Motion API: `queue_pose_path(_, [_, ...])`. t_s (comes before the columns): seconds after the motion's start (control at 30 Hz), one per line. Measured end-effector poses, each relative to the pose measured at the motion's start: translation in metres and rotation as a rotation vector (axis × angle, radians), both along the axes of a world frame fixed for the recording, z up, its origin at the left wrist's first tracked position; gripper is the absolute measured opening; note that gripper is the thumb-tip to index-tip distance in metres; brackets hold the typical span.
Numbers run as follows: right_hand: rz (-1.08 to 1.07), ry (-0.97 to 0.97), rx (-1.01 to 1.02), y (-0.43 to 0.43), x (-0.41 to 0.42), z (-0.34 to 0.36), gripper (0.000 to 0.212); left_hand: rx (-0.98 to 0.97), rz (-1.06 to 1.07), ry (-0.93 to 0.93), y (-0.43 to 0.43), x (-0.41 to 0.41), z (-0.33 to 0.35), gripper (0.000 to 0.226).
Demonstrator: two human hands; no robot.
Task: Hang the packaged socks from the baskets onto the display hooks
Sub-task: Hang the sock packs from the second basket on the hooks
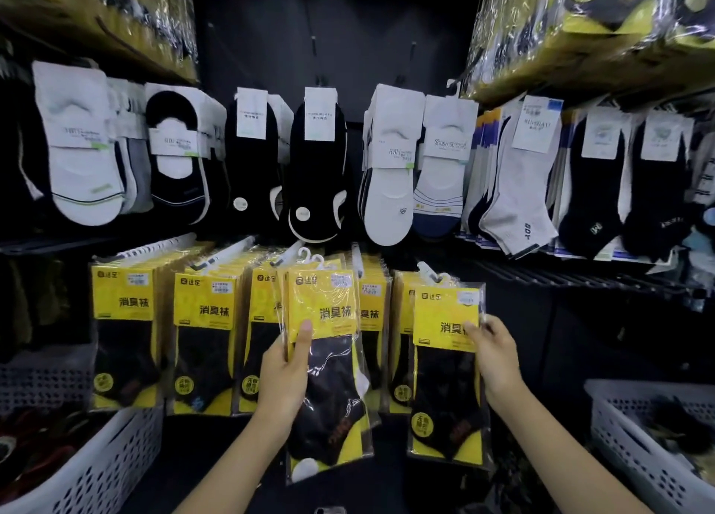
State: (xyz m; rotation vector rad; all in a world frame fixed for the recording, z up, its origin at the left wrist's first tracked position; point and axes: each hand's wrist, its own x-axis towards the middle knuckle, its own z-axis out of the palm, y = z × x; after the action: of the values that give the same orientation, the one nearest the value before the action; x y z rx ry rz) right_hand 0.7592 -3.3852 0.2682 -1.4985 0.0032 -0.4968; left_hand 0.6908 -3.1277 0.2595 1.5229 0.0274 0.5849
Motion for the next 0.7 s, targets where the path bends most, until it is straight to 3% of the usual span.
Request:
queue_pose_path(0.23, [0.028,0.021,-0.072,0.007,0.034,-0.006,0.006,0.019,0.002,-0.011,0.0,0.002,0.0,0.017])
queue_pose_path(0.37, [-0.145,0.078,-0.036,0.013,0.054,-0.013,0.024,0.016,-0.017,-0.026,-0.002,0.004,-0.001,0.023])
queue_pose_path(0.57, [-0.347,0.182,0.041,0.018,0.056,-0.018,0.028,0.032,-0.08,-0.019,-0.008,0.003,-0.001,0.031])
queue_pose_path(0.7, [-0.213,0.144,0.075,0.024,0.03,-0.021,0.021,0.003,-0.131,-0.026,-0.012,0.001,-0.001,0.028])
